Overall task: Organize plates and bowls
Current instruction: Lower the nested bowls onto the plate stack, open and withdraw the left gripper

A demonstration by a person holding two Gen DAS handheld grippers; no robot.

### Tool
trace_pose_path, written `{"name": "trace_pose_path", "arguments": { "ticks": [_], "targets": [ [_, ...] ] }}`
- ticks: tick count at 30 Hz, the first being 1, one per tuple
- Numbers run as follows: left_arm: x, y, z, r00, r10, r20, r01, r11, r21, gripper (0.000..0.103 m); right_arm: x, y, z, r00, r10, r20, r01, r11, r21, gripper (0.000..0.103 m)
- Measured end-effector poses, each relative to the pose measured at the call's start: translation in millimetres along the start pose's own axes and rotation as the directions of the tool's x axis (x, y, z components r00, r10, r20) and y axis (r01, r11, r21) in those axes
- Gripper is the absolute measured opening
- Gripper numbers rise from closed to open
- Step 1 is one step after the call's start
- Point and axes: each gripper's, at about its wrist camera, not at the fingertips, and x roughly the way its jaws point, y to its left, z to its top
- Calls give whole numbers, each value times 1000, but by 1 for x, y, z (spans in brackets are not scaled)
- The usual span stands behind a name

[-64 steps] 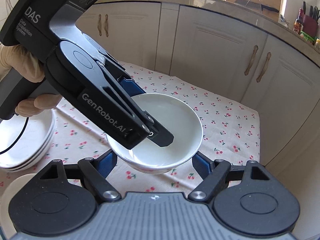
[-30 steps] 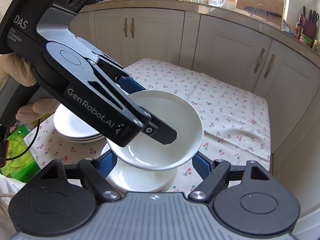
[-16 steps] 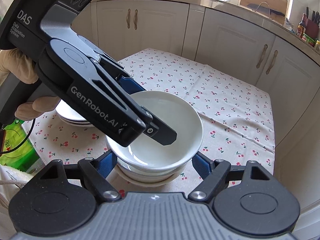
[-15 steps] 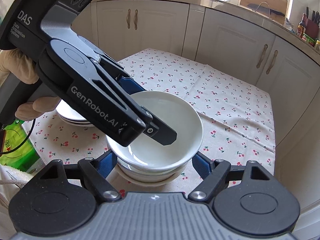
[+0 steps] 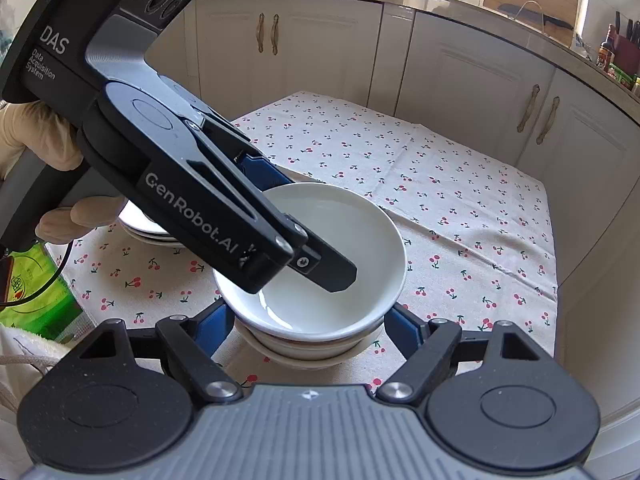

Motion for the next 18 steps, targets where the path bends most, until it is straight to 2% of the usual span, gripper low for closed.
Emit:
{"name": "trace_pose_path", "arguments": {
  "ticks": [9, 15, 16, 18],
  "targets": [
    [4, 1, -2, 1000, -13, 7, 13, 1000, 1, 77, 3, -1, -1, 1000, 0, -13, 0, 1000, 1, 88],
    [-1, -4, -4, 999, -14, 39, 12, 998, 57, 86, 1, 1, -6, 1000, -8, 10, 8, 1000, -9, 98],
    [-3, -5, -5, 999, -19, 50, 15, 998, 66, 86, 0, 1, -7, 1000, -13, 16, 13, 1000, -6, 102],
    [-7, -6, -6, 997, -21, 70, 15, 996, 89, 89, -1, -1, -9, 1000, -13, 22, 13, 1000, 0, 102]
  ]
}}
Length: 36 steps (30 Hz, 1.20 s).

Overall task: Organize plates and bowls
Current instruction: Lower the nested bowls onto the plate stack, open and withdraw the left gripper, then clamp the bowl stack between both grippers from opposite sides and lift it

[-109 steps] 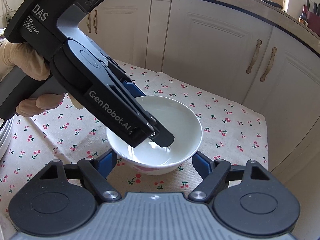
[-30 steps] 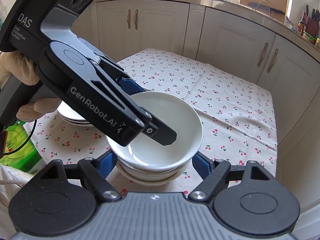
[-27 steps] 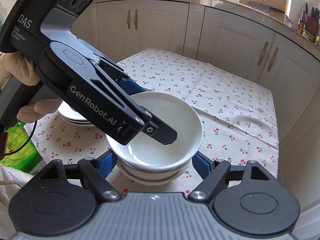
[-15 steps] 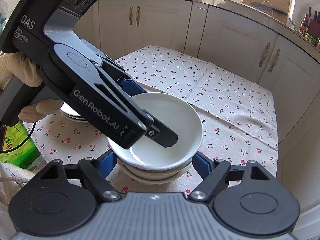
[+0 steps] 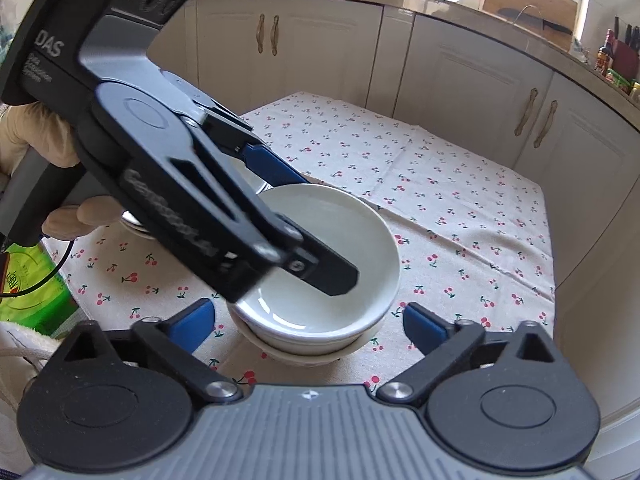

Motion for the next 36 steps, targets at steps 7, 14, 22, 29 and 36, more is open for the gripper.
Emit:
{"name": "trace_pose_path", "arguments": {
  "ticks": [7, 14, 22, 29, 36],
  "targets": [
    [-17, 5, -13, 1000, 4, 21, -4, 1000, 26, 90, -1, -5, -8, 1000, -6, -4, 6, 999, 37, 102],
    [-37, 5, -31, 999, -26, 23, 25, 997, 73, 91, -1, -5, -19, 1000, 11, 2, -11, 998, 54, 102],
    [-27, 7, -52, 997, 14, -74, -2, 986, 168, 91, 16, -10, -27, 999, 37, -35, -36, 999, 35, 103],
    [3, 7, -51, 989, 24, -145, 19, 956, 292, 91, 33, -18, -21, 996, 64, -65, -66, 997, -27, 103],
    [26, 8, -45, 977, -5, -212, 84, 926, 368, 90, 44, -27, -17, 987, 120, -106, -129, 988, -86, 103]
  ]
}}
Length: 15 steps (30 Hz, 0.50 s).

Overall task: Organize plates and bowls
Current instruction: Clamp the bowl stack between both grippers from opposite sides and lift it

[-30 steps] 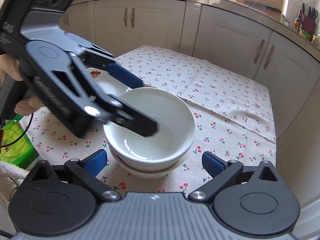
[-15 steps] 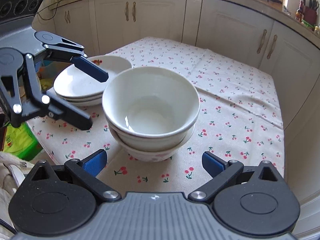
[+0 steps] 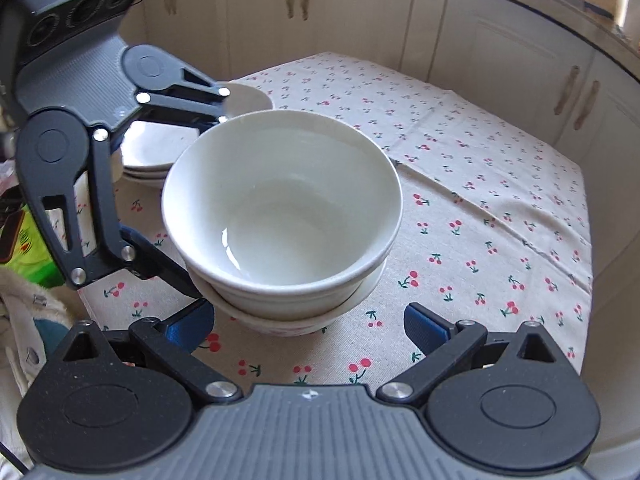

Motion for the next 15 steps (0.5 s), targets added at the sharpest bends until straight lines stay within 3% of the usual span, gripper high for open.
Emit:
{"name": "trace_pose_path", "arguments": {
  "ticks": [15],
  "targets": [
    [17, 13, 9, 988, -148, -42, 150, 986, 76, 86, 8, -8, 12, 994, 101, -51, -106, 988, -116, 96]
  ]
}}
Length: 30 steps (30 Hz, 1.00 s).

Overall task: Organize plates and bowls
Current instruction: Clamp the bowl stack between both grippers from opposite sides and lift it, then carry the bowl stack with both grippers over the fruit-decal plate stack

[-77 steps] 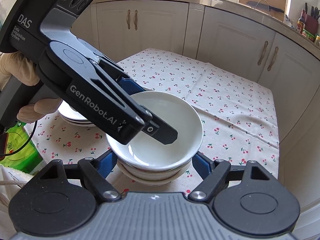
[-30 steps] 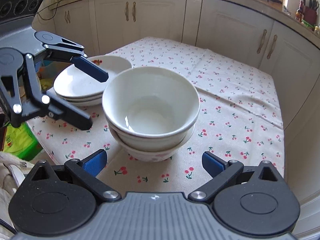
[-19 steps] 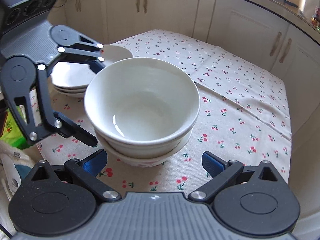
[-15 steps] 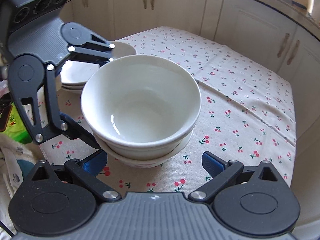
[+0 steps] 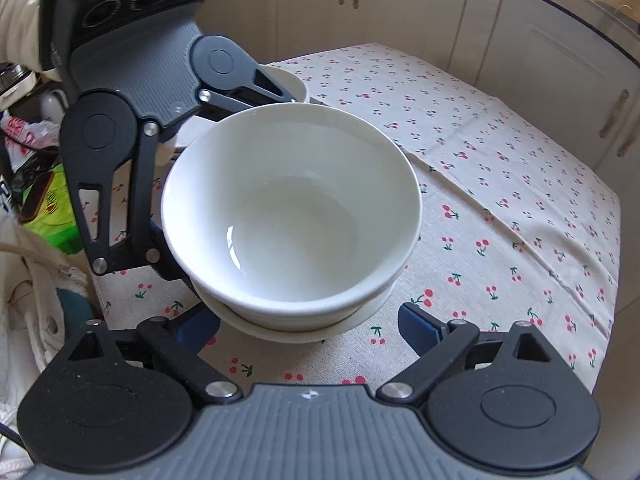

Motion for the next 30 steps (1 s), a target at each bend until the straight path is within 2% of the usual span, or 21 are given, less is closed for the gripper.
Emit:
{"name": "trace_pose_path", "arguments": {
  "ticks": [5, 30],
  "targets": [
    [-1, 1, 0, 1000, -26, 6, 26, 1000, 13, 83, 0, 1, 3, 1000, 16, -15, -16, 1000, -17, 91],
    [-6, 6, 3, 997, -70, 8, 70, 997, 23, 82, -2, 3, 9, 999, 23, -29, -24, 999, -38, 91]
  ]
}}
